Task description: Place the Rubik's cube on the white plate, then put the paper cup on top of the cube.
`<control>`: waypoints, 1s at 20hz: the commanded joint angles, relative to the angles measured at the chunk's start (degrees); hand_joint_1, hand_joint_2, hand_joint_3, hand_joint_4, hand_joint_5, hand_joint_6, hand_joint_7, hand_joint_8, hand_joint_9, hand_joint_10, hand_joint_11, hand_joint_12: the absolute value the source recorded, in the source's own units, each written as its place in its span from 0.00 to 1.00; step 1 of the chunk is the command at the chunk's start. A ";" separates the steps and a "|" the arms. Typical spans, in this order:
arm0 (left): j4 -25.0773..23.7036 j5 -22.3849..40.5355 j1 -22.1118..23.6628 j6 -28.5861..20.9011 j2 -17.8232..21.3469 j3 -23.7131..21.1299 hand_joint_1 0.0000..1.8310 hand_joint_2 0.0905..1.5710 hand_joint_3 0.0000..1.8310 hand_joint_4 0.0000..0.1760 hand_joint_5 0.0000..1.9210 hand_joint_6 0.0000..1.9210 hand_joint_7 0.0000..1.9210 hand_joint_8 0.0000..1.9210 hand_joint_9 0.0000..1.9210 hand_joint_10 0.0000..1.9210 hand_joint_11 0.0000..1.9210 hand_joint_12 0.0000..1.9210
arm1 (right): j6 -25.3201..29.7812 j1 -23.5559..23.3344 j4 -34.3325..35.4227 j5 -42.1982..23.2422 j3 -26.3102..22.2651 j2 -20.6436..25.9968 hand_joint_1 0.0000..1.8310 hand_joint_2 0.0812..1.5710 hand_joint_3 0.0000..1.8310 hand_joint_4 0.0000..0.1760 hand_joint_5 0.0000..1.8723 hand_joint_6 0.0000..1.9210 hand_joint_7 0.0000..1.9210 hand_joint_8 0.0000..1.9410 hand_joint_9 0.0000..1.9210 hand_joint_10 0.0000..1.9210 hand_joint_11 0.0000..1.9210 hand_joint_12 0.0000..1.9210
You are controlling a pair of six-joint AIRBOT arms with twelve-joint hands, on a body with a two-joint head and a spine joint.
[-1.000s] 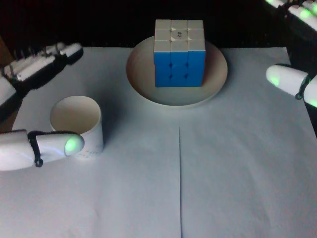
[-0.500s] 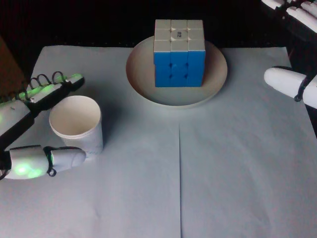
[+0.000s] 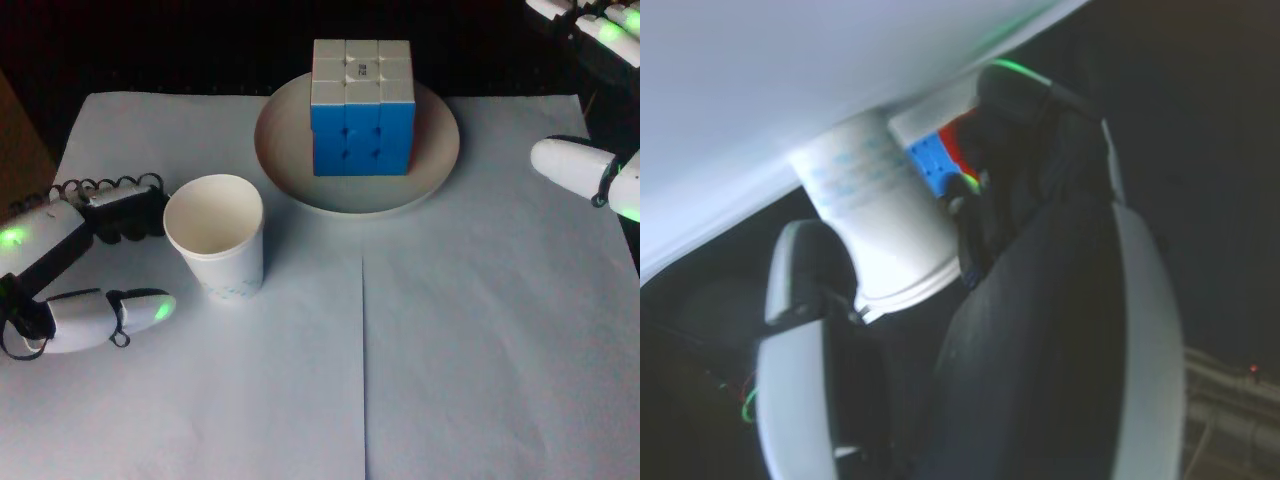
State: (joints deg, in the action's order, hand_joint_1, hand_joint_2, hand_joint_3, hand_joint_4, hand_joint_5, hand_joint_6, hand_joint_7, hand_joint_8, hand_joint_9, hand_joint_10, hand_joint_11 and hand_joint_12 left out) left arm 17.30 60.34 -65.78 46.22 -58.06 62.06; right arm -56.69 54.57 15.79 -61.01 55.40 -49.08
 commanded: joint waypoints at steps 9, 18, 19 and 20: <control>-1.65 10.39 0.60 -1.24 1.08 -1.21 0.41 0.64 0.00 0.99 0.00 0.00 0.00 0.00 0.00 0.00 0.00 0.00 | 0.15 -0.20 -0.11 -7.34 0.15 -0.24 0.17 0.80 0.00 0.51 0.00 0.00 0.00 0.00 0.00 0.00 0.00 0.00; -4.94 15.94 1.01 0.56 4.17 -4.89 0.36 0.62 0.00 1.00 0.00 0.00 0.00 0.00 0.00 0.00 0.00 0.00 | 0.15 -0.17 -0.09 -7.34 0.15 -0.36 0.19 0.80 0.00 0.60 0.00 0.00 0.00 0.00 0.00 0.00 0.00 0.00; -6.38 15.78 2.03 0.56 4.46 -5.08 0.37 0.61 0.00 1.00 0.00 0.00 0.00 0.00 0.00 0.00 0.00 0.00 | 0.15 -0.18 -0.09 -7.34 0.15 -0.37 0.21 0.79 0.00 0.60 0.00 0.00 0.00 0.00 0.00 0.00 0.00 0.00; -6.64 15.70 2.16 0.55 4.47 -5.08 0.37 0.61 0.00 1.00 0.00 0.00 0.00 0.00 0.00 0.00 0.00 0.00 | 0.15 -0.18 -0.09 -7.34 0.15 -0.37 0.21 0.79 0.00 0.60 0.00 0.00 0.00 0.00 0.00 0.00 0.00 0.00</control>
State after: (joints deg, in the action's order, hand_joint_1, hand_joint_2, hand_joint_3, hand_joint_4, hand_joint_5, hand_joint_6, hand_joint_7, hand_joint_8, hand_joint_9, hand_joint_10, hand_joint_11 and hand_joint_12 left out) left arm 10.94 68.53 -63.77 46.96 -53.71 57.08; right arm -56.69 54.59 15.99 -61.04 55.40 -49.43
